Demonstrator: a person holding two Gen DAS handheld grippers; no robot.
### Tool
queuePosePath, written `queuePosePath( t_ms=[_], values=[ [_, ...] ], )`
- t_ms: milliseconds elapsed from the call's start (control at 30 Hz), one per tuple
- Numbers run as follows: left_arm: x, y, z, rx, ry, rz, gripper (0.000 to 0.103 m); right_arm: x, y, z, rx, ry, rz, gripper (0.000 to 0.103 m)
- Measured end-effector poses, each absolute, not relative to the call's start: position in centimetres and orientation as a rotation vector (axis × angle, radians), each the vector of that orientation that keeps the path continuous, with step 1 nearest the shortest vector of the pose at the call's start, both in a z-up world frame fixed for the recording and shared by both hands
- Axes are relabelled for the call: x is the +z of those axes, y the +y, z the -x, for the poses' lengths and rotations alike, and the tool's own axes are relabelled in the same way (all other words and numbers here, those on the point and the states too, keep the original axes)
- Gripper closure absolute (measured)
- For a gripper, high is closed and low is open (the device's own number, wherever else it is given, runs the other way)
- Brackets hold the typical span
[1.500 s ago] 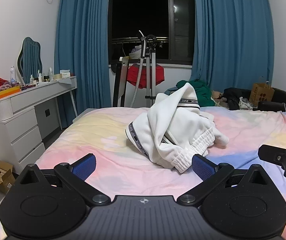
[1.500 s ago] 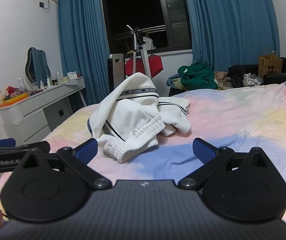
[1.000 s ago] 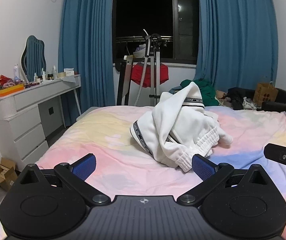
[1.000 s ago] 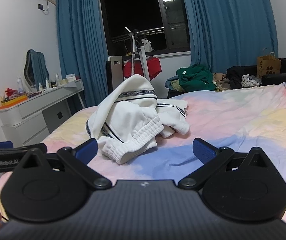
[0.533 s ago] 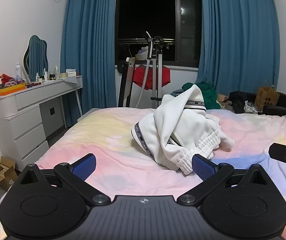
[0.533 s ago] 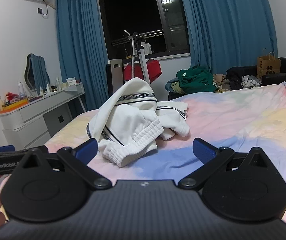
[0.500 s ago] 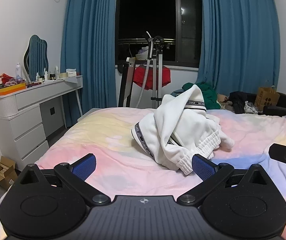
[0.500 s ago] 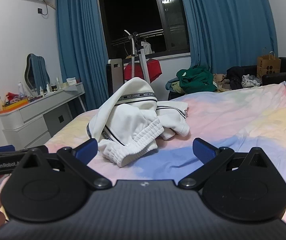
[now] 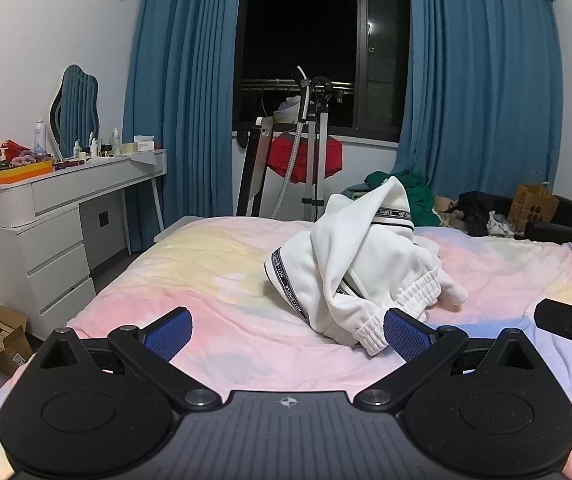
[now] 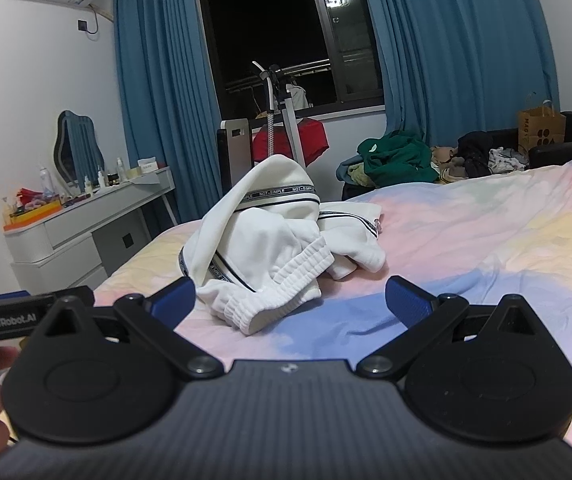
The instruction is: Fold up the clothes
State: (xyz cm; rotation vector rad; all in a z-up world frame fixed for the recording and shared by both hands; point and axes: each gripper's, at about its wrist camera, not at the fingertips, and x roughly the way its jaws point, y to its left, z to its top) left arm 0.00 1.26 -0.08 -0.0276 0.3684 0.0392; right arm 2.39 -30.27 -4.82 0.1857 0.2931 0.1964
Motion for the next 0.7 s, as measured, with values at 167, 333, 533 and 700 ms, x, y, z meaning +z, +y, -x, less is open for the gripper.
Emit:
queuePosePath(
  t_ms=[167,333,533,700],
  values=[
    [0.1,1.5,0.1,0.036,0.364,0.038,0.001,-5.0,-30.2,-2.4,0.204,0.290,-0.196,0.000],
    [0.4,1.9,0.3,0.035,0.359,0.050,0.001,-5.1,-30.2,-2.7,0.210,0.295,-0.211,0.000],
    [0.7,2.2,0.4,0.038,0.356,0.060,0.001,-5.3,-29.9,-3.0,0.220,0.299,-0.218,0.000],
    [0.8,2.4,0.5,0.036,0.360,0.066,0.001,-5.6,-29.6,-3.5,0.232,0.314,-0.231,0.000]
  ],
)
